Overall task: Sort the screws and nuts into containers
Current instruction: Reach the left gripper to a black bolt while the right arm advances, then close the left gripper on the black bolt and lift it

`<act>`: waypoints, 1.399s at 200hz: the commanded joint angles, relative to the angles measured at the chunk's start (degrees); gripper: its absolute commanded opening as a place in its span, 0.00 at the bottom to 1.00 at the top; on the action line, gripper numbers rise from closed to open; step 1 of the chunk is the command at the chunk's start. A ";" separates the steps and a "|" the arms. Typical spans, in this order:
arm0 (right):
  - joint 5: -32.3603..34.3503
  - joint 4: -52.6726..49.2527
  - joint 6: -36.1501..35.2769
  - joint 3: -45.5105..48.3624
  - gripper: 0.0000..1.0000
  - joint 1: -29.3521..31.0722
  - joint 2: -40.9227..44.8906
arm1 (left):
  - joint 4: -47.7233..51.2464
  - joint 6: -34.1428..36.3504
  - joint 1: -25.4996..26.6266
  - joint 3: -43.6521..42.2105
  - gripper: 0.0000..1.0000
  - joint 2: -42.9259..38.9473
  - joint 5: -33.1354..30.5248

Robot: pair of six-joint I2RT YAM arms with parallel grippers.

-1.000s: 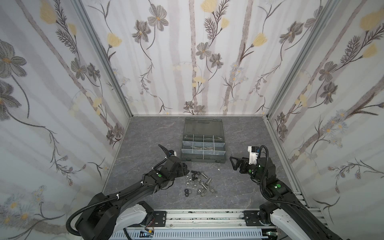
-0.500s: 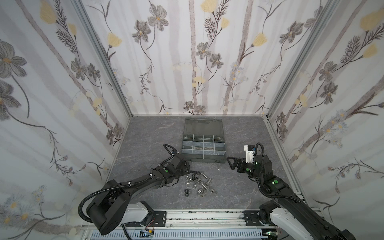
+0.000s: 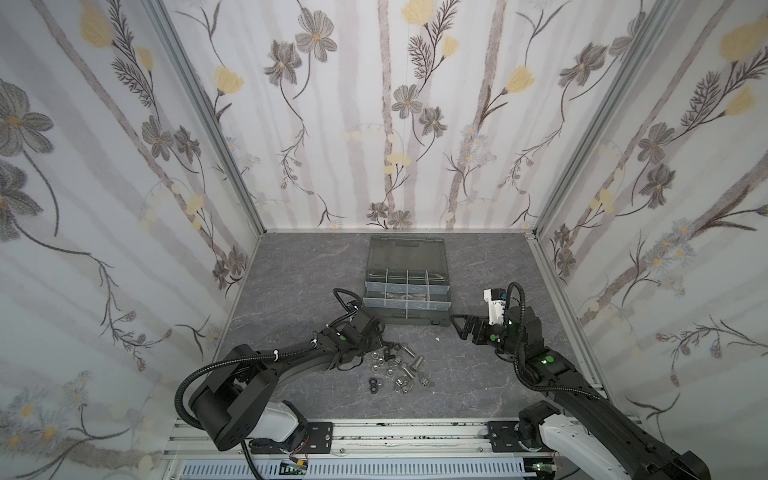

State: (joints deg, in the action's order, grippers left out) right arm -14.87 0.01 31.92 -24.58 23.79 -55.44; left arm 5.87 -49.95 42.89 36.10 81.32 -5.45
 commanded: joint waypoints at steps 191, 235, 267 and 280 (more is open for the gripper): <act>0.20 -0.98 0.99 0.30 1.00 0.12 0.95 | 2.33 0.12 3.23 4.73 0.29 8.45 -5.72; 0.21 -0.98 1.37 0.32 1.00 0.12 0.77 | 4.95 2.19 3.91 7.16 0.22 12.03 -6.81; 0.79 -1.07 1.56 0.66 1.00 0.13 1.42 | 5.91 2.93 4.47 8.59 0.10 13.60 -7.14; 0.90 -1.15 1.52 0.62 1.00 0.16 1.56 | 6.08 3.02 4.56 9.00 0.08 13.57 -7.21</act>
State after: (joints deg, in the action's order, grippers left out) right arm -14.63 -2.35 32.91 -23.99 23.88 -54.24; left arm 8.32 -47.70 47.22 44.69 93.97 -13.37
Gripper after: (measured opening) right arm 0.996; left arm 0.103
